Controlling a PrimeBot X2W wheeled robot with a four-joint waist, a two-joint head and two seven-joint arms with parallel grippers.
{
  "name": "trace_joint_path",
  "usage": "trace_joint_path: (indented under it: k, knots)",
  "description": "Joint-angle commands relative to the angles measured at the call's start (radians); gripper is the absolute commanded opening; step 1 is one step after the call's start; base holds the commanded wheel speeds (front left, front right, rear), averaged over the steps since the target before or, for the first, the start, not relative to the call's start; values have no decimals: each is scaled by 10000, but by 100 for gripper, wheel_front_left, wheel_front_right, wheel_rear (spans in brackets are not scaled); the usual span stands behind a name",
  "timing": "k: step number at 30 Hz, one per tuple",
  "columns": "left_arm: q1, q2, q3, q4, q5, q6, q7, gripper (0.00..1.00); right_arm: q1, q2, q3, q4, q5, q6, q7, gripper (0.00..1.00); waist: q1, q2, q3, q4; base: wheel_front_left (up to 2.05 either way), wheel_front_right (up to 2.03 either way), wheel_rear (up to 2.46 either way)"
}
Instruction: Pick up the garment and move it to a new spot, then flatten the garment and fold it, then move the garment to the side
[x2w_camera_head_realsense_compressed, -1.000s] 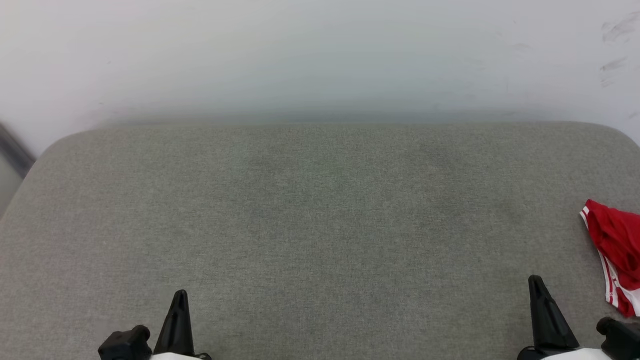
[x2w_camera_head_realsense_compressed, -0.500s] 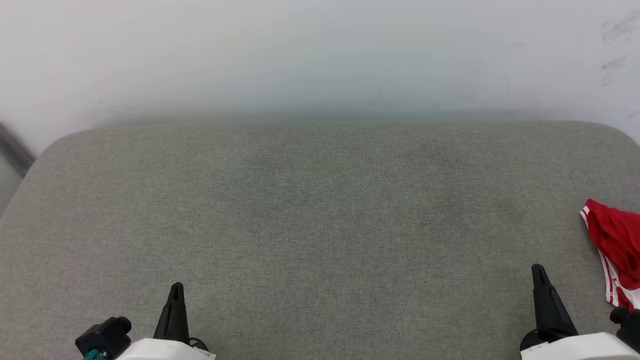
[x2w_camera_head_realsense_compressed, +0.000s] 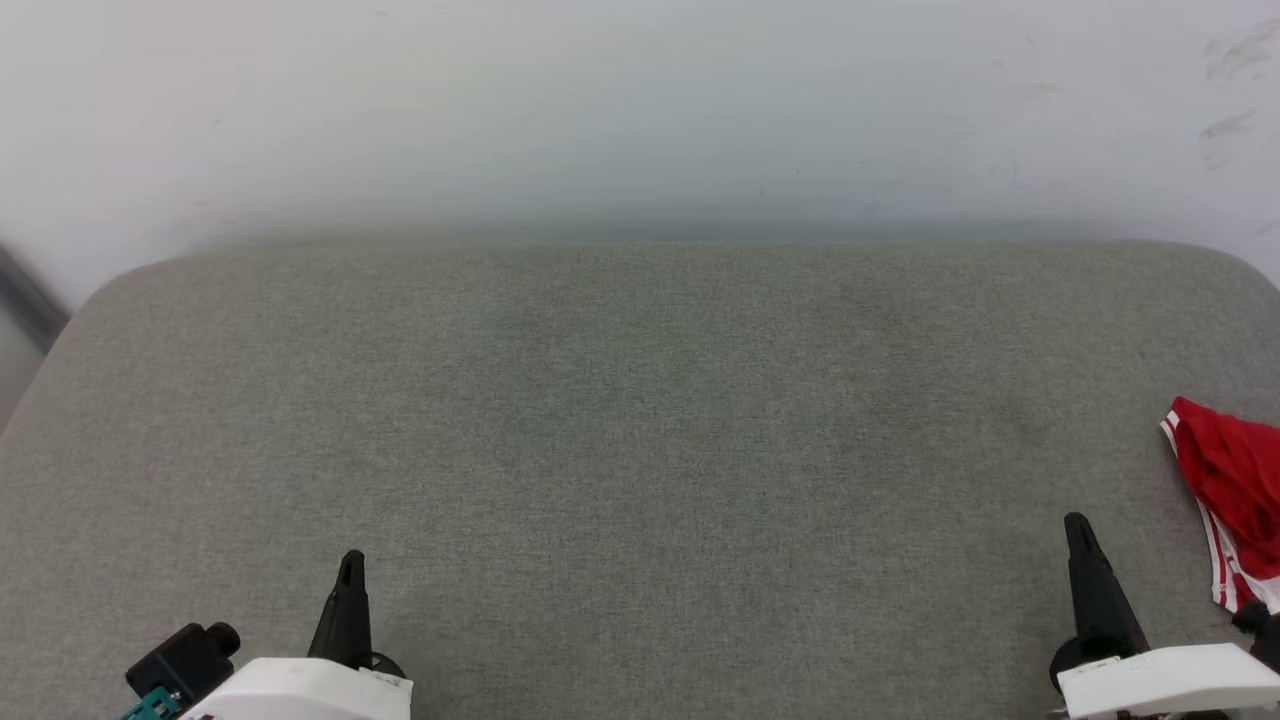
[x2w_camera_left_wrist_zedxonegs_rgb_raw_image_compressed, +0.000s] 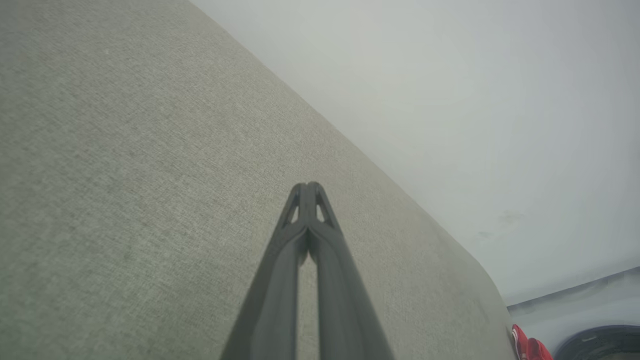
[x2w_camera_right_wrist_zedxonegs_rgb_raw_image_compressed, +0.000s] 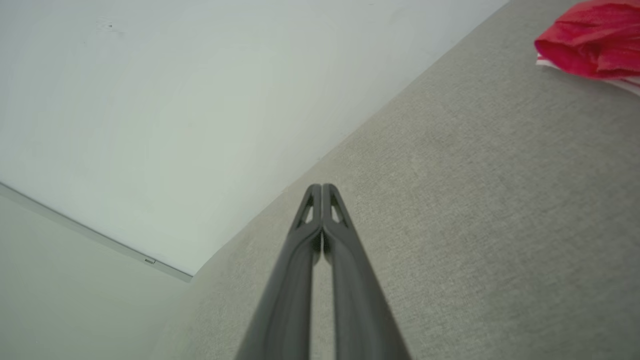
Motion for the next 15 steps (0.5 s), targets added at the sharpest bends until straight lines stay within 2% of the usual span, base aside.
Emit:
trace_joint_path:
  k: [1, 15]
  knots:
    - [-271, 39, 46, -67, -302, -76, 86, 0, -273, -105, -14, -81, 324, -1, 66, 0, 0, 0, 1, 0, 0, 0, 0]
    - [-580, 41, 225, 116, -2098, -274, 519, 0, -598, -119, -64, 132, 2079, -2, 485, 0, 0, 0, 19, 4, 0, 0, 0]
